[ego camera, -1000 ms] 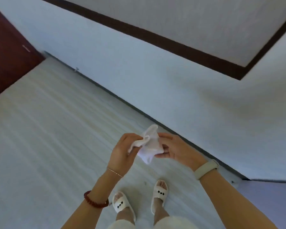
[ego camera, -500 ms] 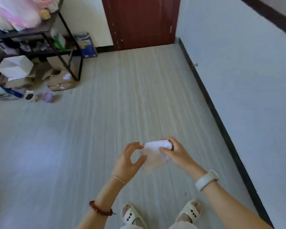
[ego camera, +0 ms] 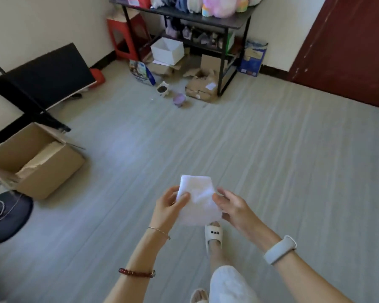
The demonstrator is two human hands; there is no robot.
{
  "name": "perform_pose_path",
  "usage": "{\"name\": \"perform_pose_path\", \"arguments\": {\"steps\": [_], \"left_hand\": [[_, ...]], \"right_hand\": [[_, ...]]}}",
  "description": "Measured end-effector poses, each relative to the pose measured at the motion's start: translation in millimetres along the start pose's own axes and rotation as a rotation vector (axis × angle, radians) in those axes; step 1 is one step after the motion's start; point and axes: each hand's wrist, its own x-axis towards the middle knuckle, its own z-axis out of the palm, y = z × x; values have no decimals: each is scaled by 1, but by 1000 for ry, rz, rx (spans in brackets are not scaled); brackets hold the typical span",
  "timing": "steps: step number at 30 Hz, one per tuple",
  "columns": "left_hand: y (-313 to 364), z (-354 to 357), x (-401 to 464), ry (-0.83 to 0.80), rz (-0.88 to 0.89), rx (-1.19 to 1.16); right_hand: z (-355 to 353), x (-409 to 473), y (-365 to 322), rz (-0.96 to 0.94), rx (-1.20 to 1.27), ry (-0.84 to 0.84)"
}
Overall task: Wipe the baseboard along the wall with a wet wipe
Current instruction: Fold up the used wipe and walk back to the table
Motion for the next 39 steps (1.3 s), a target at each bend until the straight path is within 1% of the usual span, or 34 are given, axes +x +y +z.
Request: {"name": "perform_pose_path", "arguments": {"steps": [2, 4, 6, 8, 10, 12, 14, 15, 17, 18, 19, 20, 21, 23, 25, 27, 29, 31, 33, 34, 37, 39], "left_hand": [[13, -13, 35, 10, 38, 5], [28, -24, 79, 79, 66, 28], [44, -35, 132, 221, 75, 94], [61, -48, 185, 370, 65, 198], [81, -59, 233, 423, 100, 279], [103, -68, 278, 402, 126, 338], [126, -75, 316, 325, 106, 317], [138, -79, 335, 277, 88, 284], [158, -89, 374, 197, 66, 192], [168, -98, 393, 177, 69, 151], [178, -109, 412, 179, 73, 108], [188, -122, 432, 208, 56, 55], [197, -138, 453, 245, 21, -12], [214, -174, 497, 274, -19, -96], [227, -215, 544, 234, -12, -95], [249, -259, 588, 165, 21, -69], [282, -306, 630, 91, 56, 7], [314, -350, 675, 76, 66, 107], [344, -387, 716, 88, 89, 217], [358, -403, 737, 90, 106, 263], [390, -442, 809, 117, 149, 341], [402, -464, 861, 190, 180, 409]], "right_hand": [[8, 43, -27, 2, -44, -36], [14, 88, -56, -27, -86, -22], [12, 141, -84, -68, -134, 78], [4, 198, -114, -124, -224, 245], [-6, 249, -148, -135, -361, 405], [-9, 292, -183, -137, -453, 474], [0, 333, -215, -115, -516, 410], [9, 352, -231, -117, -518, 324], [32, 388, -264, -129, -405, 78], [45, 405, -281, -129, -341, -35], [57, 424, -296, -136, -311, -105], [69, 447, -309, -159, -322, -128], [79, 472, -320, -192, -349, -116], [99, 531, -339, -261, -458, -37], [121, 588, -363, -281, -496, -14], [143, 641, -393, -248, -479, -90], [166, 689, -429, -202, -409, -208], [189, 735, -467, -159, -371, -328], [210, 776, -502, -115, -324, -382], [221, 797, -517, -111, -307, -364], [251, 868, -554, -148, -316, -209], [266, 920, -575, -174, -325, -112]]}}
